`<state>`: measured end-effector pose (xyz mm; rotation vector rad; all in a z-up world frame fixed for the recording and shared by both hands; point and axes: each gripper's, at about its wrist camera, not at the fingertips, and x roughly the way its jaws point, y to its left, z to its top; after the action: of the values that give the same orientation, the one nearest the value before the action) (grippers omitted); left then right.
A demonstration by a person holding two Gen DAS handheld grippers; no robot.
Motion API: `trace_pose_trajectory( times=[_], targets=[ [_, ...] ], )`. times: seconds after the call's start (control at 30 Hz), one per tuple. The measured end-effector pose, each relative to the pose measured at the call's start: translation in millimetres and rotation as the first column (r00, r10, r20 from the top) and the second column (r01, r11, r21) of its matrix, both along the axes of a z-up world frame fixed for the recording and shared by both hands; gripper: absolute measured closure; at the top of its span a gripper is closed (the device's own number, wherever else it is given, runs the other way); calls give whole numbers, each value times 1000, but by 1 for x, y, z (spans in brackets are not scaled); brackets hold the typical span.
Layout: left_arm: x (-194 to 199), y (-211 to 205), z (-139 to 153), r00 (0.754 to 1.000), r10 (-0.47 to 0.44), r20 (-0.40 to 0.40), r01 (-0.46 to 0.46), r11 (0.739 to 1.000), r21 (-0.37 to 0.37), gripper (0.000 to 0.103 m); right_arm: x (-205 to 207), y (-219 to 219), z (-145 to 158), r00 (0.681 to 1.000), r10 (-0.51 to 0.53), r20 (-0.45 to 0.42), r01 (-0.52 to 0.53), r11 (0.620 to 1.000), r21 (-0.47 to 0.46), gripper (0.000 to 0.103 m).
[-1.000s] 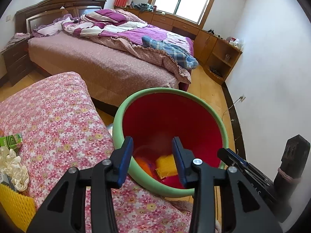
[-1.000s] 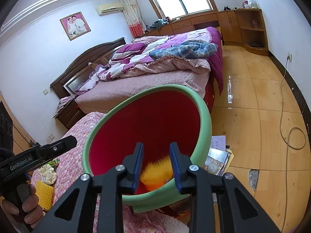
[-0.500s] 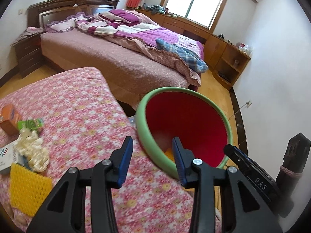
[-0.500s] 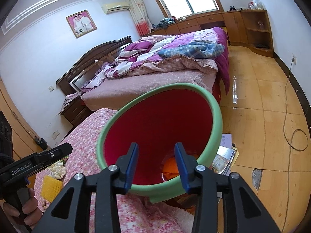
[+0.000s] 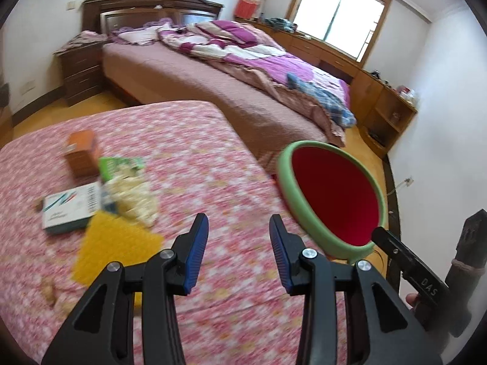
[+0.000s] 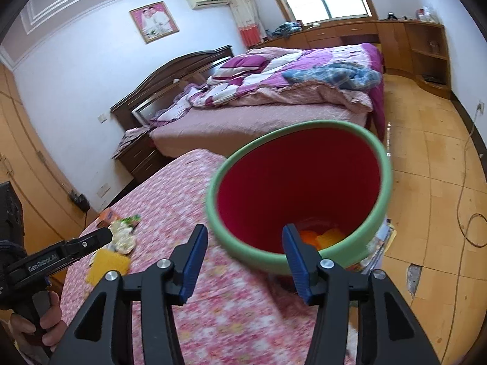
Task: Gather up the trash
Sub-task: 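Move both open tools back from the bucket toward the trash pile, then grasp and lift another yellow foam net with the right tool while the left tool approaches the peanuts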
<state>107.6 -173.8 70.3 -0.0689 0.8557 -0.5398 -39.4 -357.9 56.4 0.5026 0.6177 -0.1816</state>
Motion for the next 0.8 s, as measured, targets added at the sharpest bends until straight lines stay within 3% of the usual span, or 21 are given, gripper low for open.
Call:
trace_pose_trajectory(
  times=[0.53, 0.6, 0.8],
  targets=[
    [-14, 115, -3, 974, 224, -26, -225, 974, -11, 61, 16, 96, 15, 980, 199, -20, -200, 979, -40, 39],
    [-17, 129, -5, 966, 259, -19, -259, 966, -3, 61, 19, 106, 16, 977, 212, -24, -213, 976, -50, 30],
    [-17, 163, -11, 935, 355, 0, -354, 935, 27, 61, 36, 131, 13, 964, 262, -50, -264, 963, -46, 27]
  ],
)
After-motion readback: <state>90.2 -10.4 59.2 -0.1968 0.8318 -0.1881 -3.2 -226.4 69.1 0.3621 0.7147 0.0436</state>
